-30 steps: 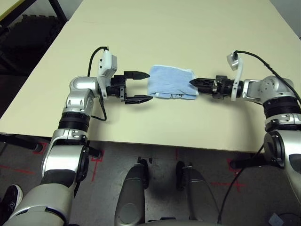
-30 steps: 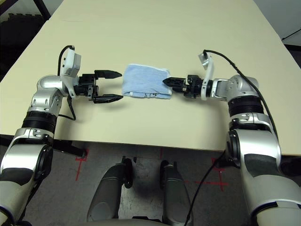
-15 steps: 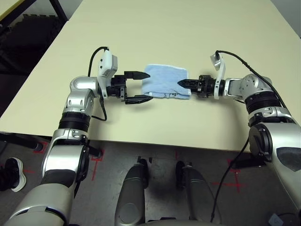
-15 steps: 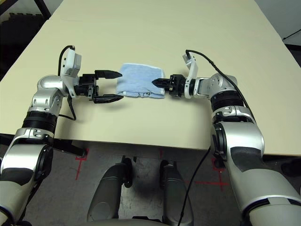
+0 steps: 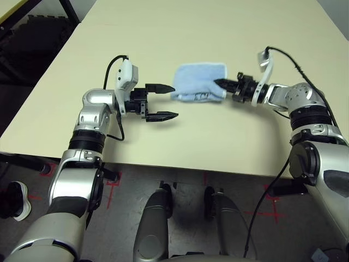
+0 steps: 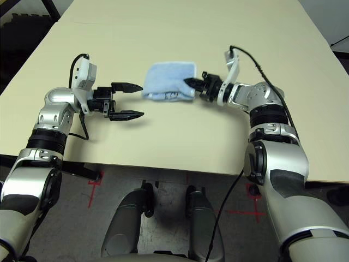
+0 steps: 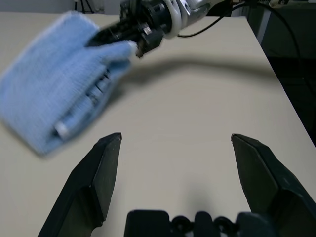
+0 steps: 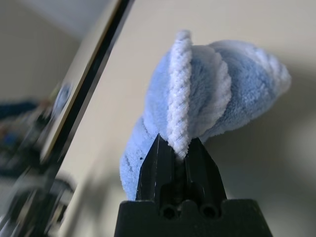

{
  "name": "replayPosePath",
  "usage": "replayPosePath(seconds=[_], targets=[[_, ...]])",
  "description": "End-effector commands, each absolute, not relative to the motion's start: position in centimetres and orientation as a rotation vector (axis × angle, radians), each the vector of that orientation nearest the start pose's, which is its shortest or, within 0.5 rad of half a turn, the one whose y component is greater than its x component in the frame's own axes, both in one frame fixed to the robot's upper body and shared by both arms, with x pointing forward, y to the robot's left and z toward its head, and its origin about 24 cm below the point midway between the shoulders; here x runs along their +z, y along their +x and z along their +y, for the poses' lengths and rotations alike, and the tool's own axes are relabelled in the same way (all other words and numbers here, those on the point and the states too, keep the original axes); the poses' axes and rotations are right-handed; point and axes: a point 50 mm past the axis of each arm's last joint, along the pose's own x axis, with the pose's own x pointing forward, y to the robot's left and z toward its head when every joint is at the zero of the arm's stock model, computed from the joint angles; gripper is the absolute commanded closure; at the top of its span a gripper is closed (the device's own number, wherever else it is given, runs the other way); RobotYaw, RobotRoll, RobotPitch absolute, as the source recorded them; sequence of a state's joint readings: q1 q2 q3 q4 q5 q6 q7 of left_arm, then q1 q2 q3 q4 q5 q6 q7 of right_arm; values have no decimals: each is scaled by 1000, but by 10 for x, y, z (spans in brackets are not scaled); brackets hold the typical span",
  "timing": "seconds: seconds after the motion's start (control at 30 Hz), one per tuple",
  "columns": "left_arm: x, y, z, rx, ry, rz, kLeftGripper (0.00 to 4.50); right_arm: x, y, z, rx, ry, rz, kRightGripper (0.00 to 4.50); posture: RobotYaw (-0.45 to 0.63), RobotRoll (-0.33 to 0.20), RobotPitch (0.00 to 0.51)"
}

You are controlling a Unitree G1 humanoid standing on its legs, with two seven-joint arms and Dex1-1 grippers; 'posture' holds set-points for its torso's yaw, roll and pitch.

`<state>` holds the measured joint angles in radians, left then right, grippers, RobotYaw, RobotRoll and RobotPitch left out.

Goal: Fold the towel and set it aside.

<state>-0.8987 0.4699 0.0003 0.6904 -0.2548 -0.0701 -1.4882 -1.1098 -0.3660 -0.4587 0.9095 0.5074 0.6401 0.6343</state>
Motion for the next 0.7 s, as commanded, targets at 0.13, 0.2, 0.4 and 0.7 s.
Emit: replayPosePath(seconds=[0.13, 0.2, 0.4, 0.7], targets=[[179, 355, 172, -1377, 322, -109, 0, 199, 401, -257, 217, 756, -173, 4495, 24, 0, 219], [177, 355, 171, -1377, 317, -108, 0, 199, 398, -273, 122, 762, -227, 4495, 20, 0, 217], [176, 355, 168, -1389, 316, -104, 0, 189, 387, -309, -89, 778, -292, 4495, 16, 0, 215], [176, 353, 169, -1394, 318, -99, 0, 175, 378, -327, -160, 866, -282, 4495, 30, 0, 208]])
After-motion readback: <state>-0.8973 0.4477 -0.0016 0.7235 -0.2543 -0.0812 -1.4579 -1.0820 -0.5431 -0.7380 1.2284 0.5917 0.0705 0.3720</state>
